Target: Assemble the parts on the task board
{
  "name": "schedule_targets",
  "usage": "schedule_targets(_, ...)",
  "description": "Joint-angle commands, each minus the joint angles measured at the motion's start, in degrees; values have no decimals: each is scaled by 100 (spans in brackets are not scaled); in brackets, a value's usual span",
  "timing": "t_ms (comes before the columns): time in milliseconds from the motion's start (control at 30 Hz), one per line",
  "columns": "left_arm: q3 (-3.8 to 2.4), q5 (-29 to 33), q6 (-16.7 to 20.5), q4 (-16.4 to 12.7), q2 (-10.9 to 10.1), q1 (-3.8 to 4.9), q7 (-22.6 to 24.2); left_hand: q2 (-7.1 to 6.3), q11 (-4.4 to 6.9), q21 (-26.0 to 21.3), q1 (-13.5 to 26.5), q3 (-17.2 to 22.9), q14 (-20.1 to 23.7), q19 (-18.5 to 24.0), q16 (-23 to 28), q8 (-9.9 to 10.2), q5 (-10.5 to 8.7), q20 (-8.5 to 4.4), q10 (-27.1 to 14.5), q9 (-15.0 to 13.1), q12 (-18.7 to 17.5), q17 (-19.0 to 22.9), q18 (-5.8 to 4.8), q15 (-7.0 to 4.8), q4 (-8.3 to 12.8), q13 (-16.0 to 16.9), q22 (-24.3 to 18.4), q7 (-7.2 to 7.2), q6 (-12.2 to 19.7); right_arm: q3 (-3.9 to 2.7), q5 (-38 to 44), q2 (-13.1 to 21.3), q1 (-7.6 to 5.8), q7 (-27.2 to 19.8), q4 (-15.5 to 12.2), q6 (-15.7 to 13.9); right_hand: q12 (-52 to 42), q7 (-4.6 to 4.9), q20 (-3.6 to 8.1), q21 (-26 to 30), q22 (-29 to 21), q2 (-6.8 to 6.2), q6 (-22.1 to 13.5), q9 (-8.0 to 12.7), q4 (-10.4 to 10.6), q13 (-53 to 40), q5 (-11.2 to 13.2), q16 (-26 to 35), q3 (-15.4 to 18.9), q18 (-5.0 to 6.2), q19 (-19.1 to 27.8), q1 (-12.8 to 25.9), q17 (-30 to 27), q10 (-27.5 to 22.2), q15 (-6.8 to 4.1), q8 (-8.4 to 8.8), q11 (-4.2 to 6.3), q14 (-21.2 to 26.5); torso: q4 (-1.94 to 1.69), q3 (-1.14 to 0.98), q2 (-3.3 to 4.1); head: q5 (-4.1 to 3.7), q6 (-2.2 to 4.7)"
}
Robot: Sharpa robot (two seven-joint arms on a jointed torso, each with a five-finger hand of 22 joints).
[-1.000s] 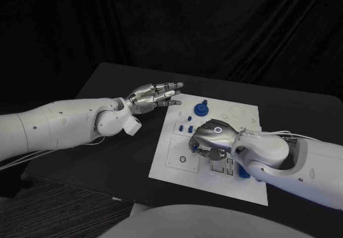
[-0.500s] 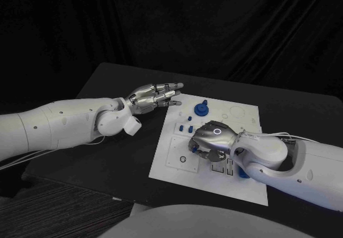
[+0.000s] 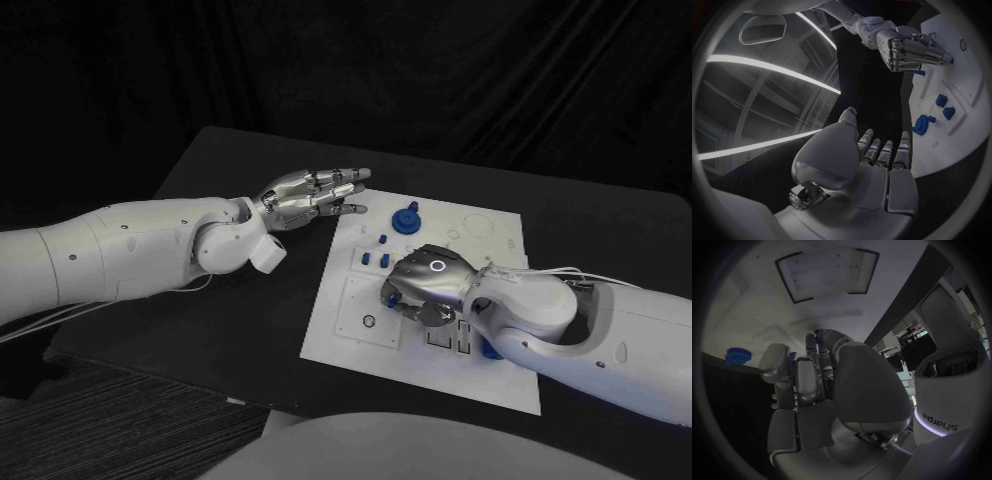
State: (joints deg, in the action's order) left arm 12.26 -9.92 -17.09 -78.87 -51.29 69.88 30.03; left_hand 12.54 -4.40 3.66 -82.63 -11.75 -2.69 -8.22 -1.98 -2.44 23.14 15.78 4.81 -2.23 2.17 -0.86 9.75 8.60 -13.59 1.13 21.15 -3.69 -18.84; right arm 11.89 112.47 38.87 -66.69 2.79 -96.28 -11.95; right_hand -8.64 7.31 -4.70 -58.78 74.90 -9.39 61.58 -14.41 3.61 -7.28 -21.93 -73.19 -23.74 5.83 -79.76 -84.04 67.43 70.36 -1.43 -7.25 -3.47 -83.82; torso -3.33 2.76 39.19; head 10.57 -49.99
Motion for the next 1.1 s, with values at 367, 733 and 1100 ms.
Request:
schedule_targets(367, -6, 35, -112, 3, 14, -14, 30, 6, 36, 31, -50, -9, -1, -31, -29, -16, 25, 31, -52, -13, 7, -8, 60, 68, 17, -3, -6, -66, -50, -2, 52, 1, 44, 268, 41, 225, 172, -2, -126, 523, 622, -113, -1053, 404, 73, 54, 591, 199, 23, 69, 245, 305, -206, -589, 166, 370, -141, 155, -1, -1, 1, 16, -1)
schedule_targets(733, -6, 35, -119, 3, 10, -18, 27, 11, 45, 31, -52, -8, 2, -33, -27, -26, 25, 31, -60, -20, 5, -6, 60, 70, 20, -5, -11, -83, -93, -2, 52, 86, 45, 230, 17, -11, 308, -470, -149, 1035, 511, -106, -1704, 673, 117, 125, 916, 408, 386, 146, 434, 297, -448, -1384, 154, 352, -269, 342, 0, 0, 1, -7, -1)
schedule_targets(1100, -5, 35, -73, -49, -68, -19, 30, 10, 48, 35, -55, -10, -4, -41, -33, -33, 29, 32, -53, -24, 10, -9, 60, 71, 23, -2, 1, -91, -126, -2, -962, 855, -552, -3, -307, -503, 60, -530, -114, 1193, 501, -160, -1523, 786, 695, 245, 1016, 382, 1289, 151, 371, 243, -439, -2133, 147, 246, -276, 335, 3, -2, -3, -90, -1)
